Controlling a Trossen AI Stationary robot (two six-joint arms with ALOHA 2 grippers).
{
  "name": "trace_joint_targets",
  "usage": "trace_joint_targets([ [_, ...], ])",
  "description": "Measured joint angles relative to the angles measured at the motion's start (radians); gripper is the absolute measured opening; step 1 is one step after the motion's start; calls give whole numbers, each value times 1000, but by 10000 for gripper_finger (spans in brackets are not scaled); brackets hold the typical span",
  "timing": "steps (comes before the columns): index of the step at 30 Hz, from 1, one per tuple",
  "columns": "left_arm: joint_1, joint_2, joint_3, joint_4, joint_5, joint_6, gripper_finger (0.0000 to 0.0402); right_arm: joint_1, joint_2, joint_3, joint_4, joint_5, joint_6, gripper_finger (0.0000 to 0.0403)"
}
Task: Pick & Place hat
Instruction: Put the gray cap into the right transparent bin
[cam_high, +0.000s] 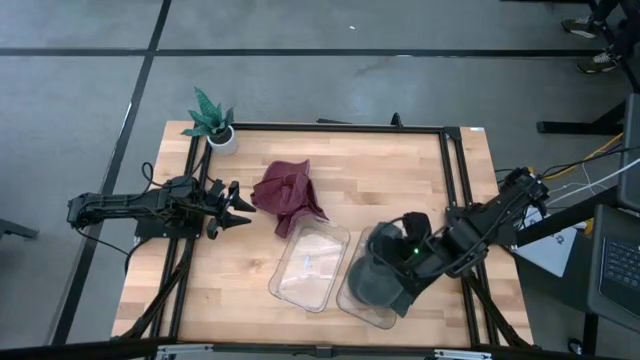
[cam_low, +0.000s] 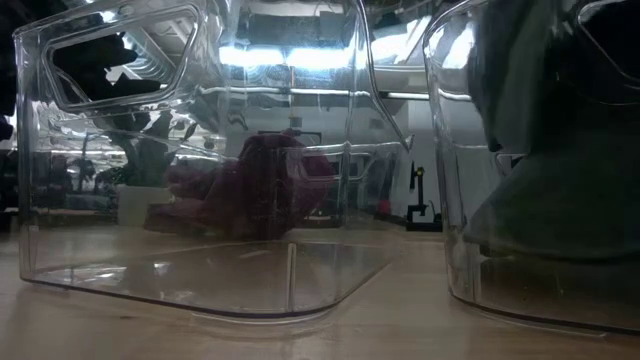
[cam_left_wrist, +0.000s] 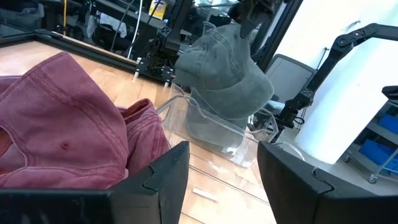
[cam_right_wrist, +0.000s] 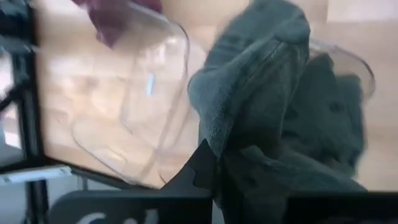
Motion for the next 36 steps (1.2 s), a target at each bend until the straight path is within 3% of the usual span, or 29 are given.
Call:
trace_joint_targets([
  [8, 0, 0, 0, 0, 0, 0, 184, -25, 1, -3, -2, -2, -2, 6],
  [19, 0, 0, 0, -5, 1, 0, 184, -22, 37, -9, 46, -140, -1, 33],
  [27, 0, 0, 0, -31, 1, 2, 184, -22, 86, -10, 79, -325, -44, 36],
  [36, 0, 2, 0, -39, 1, 2, 184, -22, 96, -10, 190, -417, -111, 42],
])
